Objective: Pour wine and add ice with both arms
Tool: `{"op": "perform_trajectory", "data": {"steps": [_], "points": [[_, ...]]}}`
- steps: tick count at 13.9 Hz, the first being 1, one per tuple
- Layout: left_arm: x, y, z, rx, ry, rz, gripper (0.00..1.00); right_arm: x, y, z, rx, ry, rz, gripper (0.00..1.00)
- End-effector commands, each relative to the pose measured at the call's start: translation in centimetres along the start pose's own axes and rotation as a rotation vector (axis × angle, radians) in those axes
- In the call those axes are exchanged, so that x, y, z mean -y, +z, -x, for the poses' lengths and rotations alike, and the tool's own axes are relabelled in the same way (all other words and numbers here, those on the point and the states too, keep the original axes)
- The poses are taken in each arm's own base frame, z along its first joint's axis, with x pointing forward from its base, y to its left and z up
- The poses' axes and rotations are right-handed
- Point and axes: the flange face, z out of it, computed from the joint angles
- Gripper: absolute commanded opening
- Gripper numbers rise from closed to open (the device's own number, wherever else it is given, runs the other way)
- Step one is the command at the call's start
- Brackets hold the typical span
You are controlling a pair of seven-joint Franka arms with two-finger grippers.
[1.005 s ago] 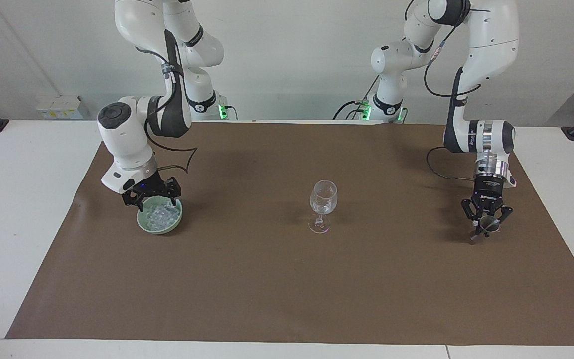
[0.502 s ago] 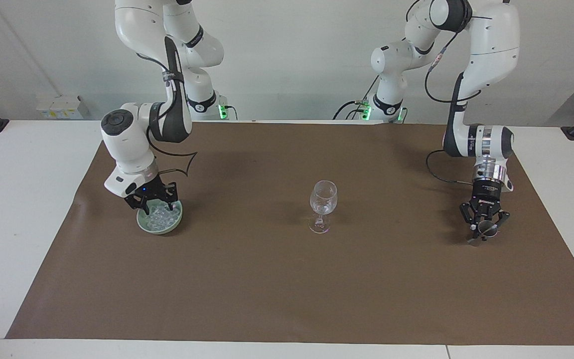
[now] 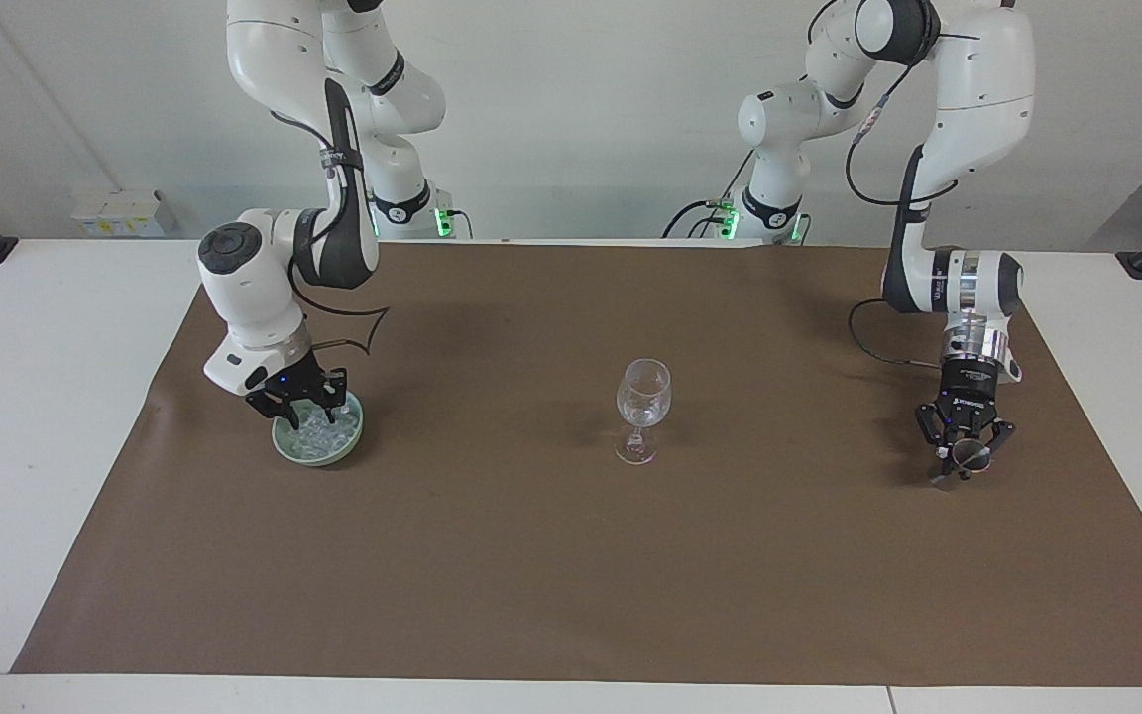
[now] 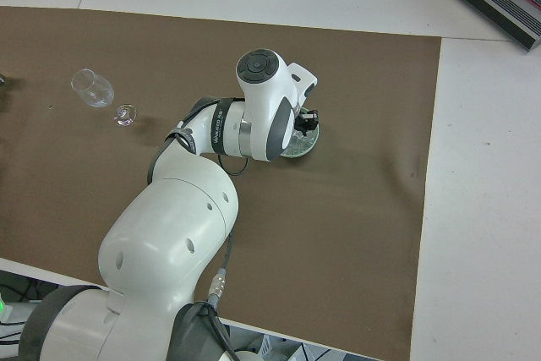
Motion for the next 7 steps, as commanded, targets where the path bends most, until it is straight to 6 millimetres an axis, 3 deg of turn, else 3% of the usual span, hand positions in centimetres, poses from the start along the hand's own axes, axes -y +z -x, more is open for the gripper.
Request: {"op": "perform_trajectory", "data": {"steps": [1,5,7], "points": [[-0.58,0.29,-0.27,0.023,-0.017,0.0,0.04,-0.27,0.37,0.43,-0.012,-0.011,-0.003,0.42],[-0.65,0.26,-0.17,0.028,-0.016,0.001,0.12,-0.44,0.16,0.21,-0.009,-0.011,-0.003,0.25],[-0.6,0.24,-0.23,0.027,-0.017,0.0,0.23,-0.6,-0.01,-0.02,-0.012,-0.009,-0.002,0.21]]}}
